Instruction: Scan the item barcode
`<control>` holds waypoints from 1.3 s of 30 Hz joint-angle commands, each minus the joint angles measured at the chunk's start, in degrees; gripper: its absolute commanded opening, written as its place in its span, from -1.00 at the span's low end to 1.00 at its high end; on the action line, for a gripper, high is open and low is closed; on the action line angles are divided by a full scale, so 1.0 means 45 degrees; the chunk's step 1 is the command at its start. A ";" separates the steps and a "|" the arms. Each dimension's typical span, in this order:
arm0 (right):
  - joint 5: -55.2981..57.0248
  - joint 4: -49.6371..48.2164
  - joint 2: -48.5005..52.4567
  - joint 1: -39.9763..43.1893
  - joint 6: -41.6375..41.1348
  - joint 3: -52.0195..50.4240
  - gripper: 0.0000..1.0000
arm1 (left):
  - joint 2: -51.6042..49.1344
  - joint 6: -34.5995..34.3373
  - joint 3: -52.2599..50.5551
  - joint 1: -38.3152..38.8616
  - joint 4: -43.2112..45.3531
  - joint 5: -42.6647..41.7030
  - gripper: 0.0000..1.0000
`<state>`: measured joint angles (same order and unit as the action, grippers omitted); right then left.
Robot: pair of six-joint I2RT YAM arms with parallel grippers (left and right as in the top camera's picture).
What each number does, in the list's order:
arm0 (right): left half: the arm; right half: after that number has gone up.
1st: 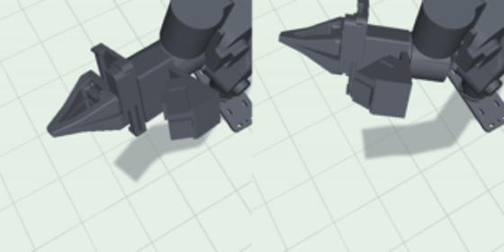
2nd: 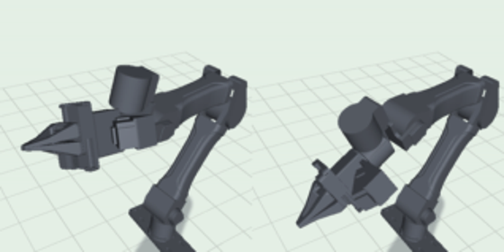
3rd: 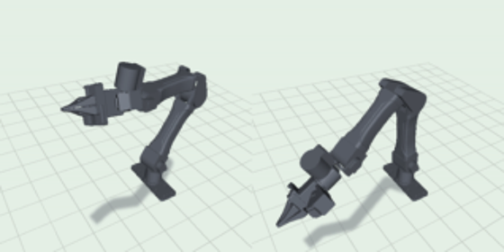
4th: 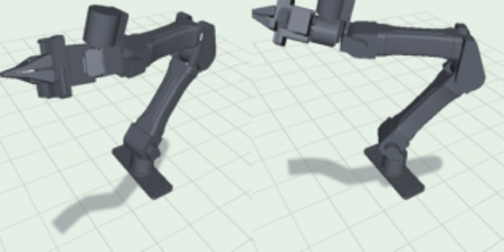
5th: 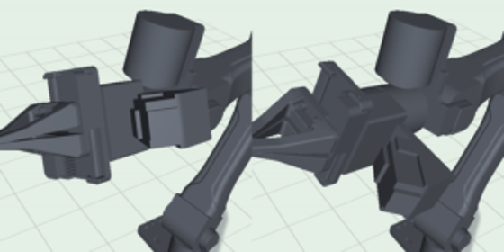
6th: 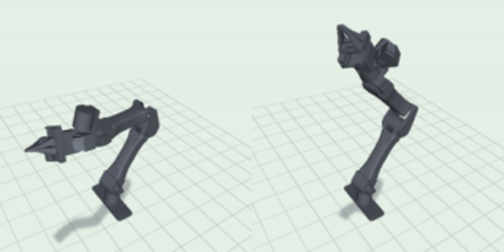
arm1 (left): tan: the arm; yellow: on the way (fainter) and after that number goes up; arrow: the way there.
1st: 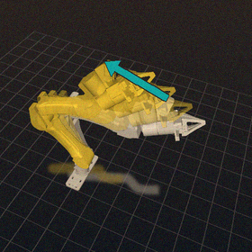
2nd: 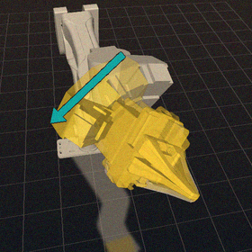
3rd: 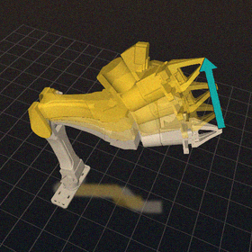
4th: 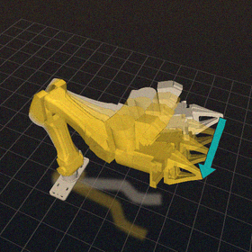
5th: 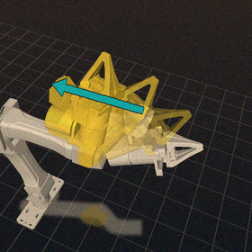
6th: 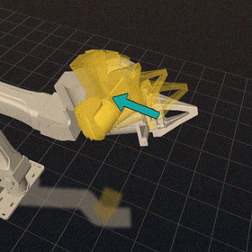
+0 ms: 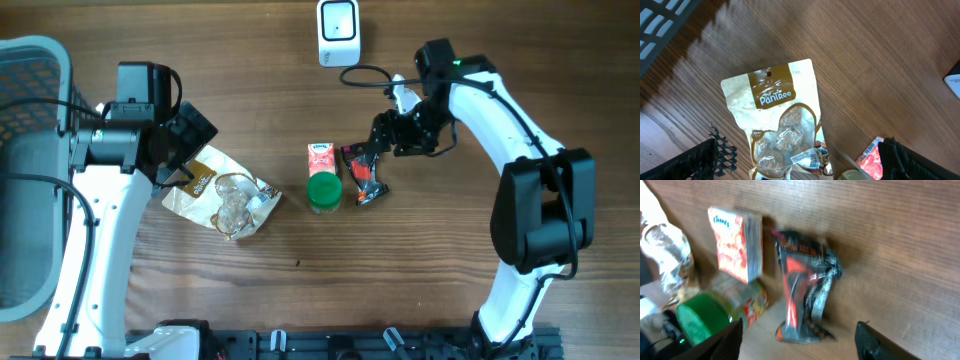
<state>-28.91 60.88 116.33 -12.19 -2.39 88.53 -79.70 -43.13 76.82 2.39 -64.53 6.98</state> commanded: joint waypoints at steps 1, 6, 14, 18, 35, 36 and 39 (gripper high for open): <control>0.0447 -0.0928 0.0102 -0.0053 -0.0894 -0.1166 0.53 | -0.0019 0.0194 0.0024 -0.0063 -0.0005 0.0029 1.00; -0.0607 -0.1370 0.0102 -0.0121 -0.0860 -0.2472 0.61 | -0.0019 0.0194 0.0024 -0.0063 -0.0010 0.0029 1.00; -0.0282 -0.4182 0.0097 -0.1073 -0.2268 -0.4167 -0.53 | -0.0019 0.0199 0.0024 -0.0063 -0.0005 0.0029 1.00; 0.2841 -0.2234 -0.0063 -0.1064 -0.2497 -0.2487 -0.74 | -0.0019 0.0194 0.0024 -0.0063 -0.0005 0.0029 1.00; 1.3075 0.3351 0.0529 -0.3342 -0.8519 -0.1277 -0.85 | -0.0019 0.0194 0.0024 -0.0063 -0.0010 0.0029 1.00; 1.2978 0.3400 0.0583 -0.3342 -0.8602 -0.1277 -0.85 | -0.0019 0.0194 0.0024 -0.0063 -0.0010 0.0029 1.00; 1.2964 0.3560 0.0617 -0.3502 -0.8981 -0.1277 -0.85 | -0.0019 0.0194 0.0024 -0.0063 -0.0005 0.0029 1.00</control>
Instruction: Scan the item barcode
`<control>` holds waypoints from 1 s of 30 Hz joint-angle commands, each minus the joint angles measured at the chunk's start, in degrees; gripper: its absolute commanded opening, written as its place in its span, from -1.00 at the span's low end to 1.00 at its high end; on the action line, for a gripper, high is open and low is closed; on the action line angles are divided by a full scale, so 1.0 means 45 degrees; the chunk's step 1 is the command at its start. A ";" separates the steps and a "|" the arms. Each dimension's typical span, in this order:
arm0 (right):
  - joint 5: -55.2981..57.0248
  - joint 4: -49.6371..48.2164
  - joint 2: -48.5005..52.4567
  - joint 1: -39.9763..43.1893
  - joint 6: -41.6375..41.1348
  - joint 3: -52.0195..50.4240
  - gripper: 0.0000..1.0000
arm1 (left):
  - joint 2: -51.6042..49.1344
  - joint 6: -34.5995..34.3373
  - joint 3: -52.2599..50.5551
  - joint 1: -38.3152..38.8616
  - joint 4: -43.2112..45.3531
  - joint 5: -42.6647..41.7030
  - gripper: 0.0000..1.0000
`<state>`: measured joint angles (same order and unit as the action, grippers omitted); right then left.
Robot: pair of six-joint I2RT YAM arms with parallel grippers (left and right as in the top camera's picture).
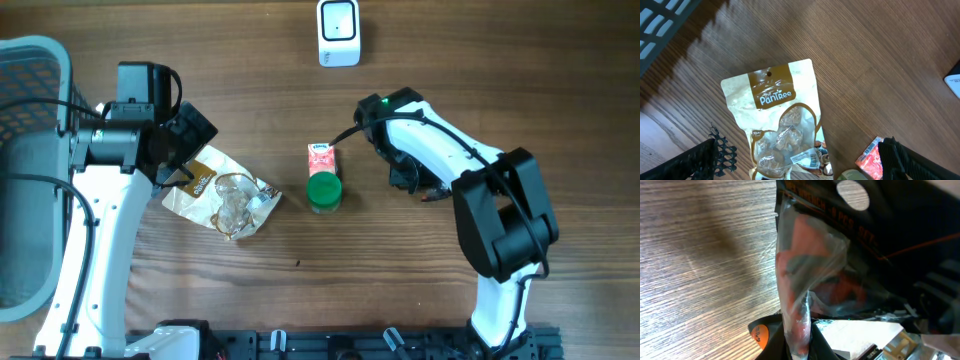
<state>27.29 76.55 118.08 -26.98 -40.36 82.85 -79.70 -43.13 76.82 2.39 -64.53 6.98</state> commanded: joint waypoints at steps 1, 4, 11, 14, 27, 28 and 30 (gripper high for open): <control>0.0617 0.0068 0.0228 -0.0296 -0.0646 -0.0015 -0.85 | -0.0019 0.0194 0.0024 -0.0063 -0.0010 0.0029 1.00; 0.0831 0.0151 0.0228 -0.0423 -0.0690 -0.0015 -0.84 | -0.0019 0.0194 0.0024 -0.0063 -0.0005 0.0029 1.00; 0.1375 0.0821 0.1549 -0.0636 -0.0690 -0.0010 -0.56 | -0.0019 0.0194 0.0024 -0.0063 -0.0005 0.0029 1.00; 0.1360 0.1972 0.1545 -0.0636 -0.0695 0.0316 -0.38 | -0.0019 0.0194 0.0024 -0.0063 -0.0005 0.0029 1.00; 0.0529 0.3434 -0.2050 -0.0291 -0.0554 0.4017 0.51 | -0.0019 0.0194 0.0024 -0.0063 -0.0005 0.0029 1.00; 0.0724 0.3468 -0.2880 -0.0291 -0.0840 0.4017 0.64 | -0.0019 0.0199 0.0024 -0.0063 -0.0005 0.0029 1.00; 0.0952 0.3439 -0.4595 -0.0219 -0.1127 0.4017 1.00 | -0.0019 0.0194 0.0024 -0.0063 -0.0010 0.0029 1.00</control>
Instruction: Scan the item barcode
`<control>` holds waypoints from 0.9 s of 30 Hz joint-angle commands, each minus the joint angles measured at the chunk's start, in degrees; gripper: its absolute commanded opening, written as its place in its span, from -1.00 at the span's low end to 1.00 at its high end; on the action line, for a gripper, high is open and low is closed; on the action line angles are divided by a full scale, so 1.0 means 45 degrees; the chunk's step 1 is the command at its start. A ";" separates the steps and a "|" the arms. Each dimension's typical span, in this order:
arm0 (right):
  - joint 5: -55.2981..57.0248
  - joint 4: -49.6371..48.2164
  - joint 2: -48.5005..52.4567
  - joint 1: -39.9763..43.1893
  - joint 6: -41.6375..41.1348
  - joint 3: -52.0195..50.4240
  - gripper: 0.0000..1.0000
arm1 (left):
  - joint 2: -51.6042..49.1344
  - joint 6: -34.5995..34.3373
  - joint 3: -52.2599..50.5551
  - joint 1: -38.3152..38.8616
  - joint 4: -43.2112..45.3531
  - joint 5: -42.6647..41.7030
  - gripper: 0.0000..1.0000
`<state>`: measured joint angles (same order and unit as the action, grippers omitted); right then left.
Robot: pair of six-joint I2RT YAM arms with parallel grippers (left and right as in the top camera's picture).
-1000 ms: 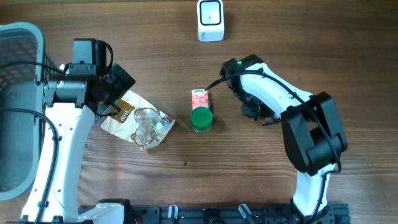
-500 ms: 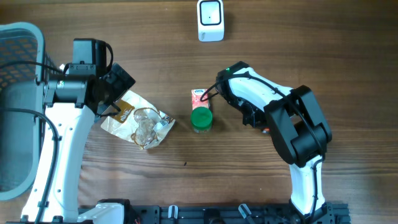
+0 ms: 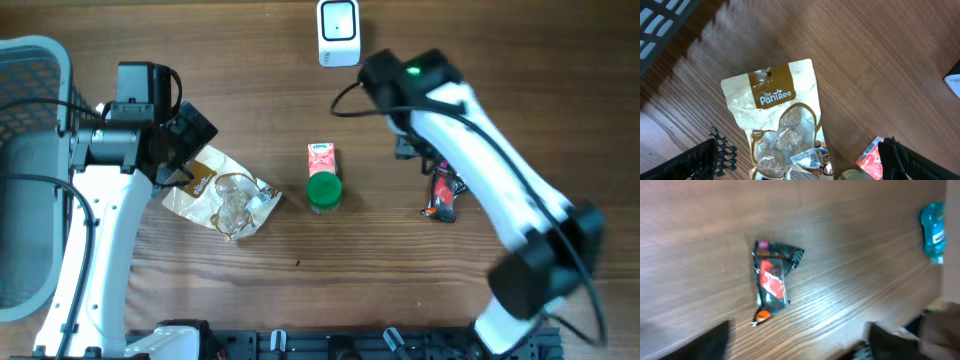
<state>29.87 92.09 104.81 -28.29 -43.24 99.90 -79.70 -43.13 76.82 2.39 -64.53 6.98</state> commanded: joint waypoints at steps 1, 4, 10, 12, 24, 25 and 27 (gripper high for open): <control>0.0408 -0.0019 -0.2453 0.0248 -0.0500 0.0228 1.00 | -0.0019 0.0199 0.0024 -0.0063 -0.0010 0.0029 1.00; 0.0724 0.0015 -0.4056 0.1370 -0.0379 0.0214 1.00 | -0.0019 0.0199 0.0024 -0.0063 -0.0010 0.0029 1.00; 0.0787 -0.0539 -0.4197 0.3628 -0.0355 -0.0306 1.00 | -0.0019 0.0199 0.0024 -0.0063 -0.0005 0.0029 1.00; 0.0733 -0.1073 -0.4192 0.3730 0.0389 -0.0447 1.00 | -0.0019 0.0199 0.0024 -0.0063 -0.0010 0.0029 1.00; -0.3444 -0.3701 -0.4167 0.3711 0.6139 -0.3813 1.00 | -0.0019 0.0194 0.0024 -0.0063 -0.0010 0.0029 1.00; -0.3638 -0.4163 -0.4167 0.3711 0.6125 -0.4532 1.00 | -0.0019 0.0194 0.0024 -0.0063 -0.0005 0.0029 1.00; -0.4444 -0.5105 -0.4119 0.3711 0.5916 -0.5673 1.00 | -0.0019 0.0199 0.0024 -0.0063 -0.0005 0.0029 1.00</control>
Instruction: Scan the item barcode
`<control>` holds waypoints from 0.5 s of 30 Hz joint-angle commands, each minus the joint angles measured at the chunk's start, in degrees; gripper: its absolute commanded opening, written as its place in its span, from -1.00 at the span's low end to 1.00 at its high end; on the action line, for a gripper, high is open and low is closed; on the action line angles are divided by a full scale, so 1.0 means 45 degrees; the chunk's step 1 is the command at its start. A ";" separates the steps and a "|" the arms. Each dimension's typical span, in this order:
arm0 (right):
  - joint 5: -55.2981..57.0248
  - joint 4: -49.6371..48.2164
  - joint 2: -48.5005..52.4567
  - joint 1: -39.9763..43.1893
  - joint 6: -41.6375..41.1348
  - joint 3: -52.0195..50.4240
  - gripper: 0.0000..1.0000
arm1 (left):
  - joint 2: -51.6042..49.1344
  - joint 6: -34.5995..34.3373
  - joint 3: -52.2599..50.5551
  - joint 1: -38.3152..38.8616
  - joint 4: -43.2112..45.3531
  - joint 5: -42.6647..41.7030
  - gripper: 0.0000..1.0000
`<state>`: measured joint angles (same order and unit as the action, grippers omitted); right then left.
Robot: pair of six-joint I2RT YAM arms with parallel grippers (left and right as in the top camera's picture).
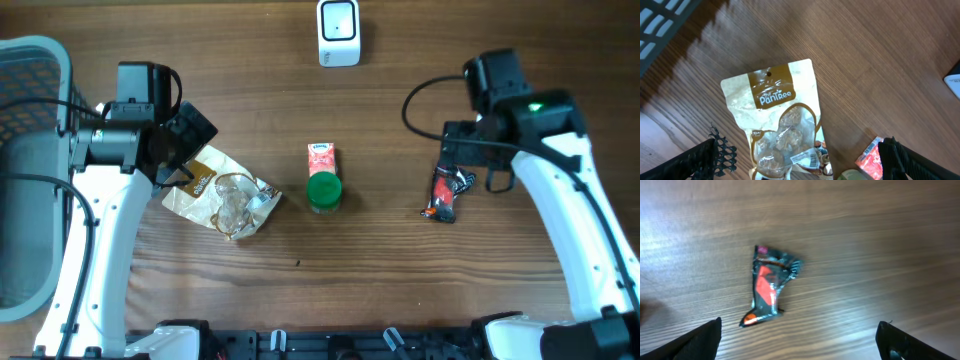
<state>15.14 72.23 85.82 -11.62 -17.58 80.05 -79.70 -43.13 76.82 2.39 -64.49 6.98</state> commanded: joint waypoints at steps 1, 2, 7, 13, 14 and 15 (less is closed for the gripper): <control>-0.1885 -0.1671 0.0189 0.0005 0.0092 -0.2215 1.00 | -0.0019 0.0194 0.0024 -0.0063 -0.0015 0.0029 1.00; -0.2482 -0.2594 0.0301 0.0005 0.0092 -0.3026 1.00 | -0.0019 0.0194 0.0024 -0.0063 -0.0019 0.0029 1.00; -0.5673 -0.4891 0.0826 0.0000 0.0189 -0.5124 0.94 | -0.0019 0.0194 0.0024 -0.0063 -0.0015 0.0029 1.00; -0.4158 -0.4498 0.0884 -0.0010 -0.1841 -0.6300 0.75 | -0.0019 0.0194 0.0024 -0.0063 -0.0015 0.0029 1.00; -0.3740 -0.4308 0.0884 -0.0010 -0.2157 -0.6319 0.75 | -0.0019 0.0194 0.0024 -0.0063 -0.0015 0.0029 1.00; -0.3589 -0.4197 0.0884 -0.0010 -0.2234 -0.6319 0.74 | -0.0019 0.0194 0.0024 -0.0063 -0.0019 0.0029 1.00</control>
<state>-5.48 52.53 89.06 -11.57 -23.59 52.25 -79.70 -43.13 76.82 2.39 -64.53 6.98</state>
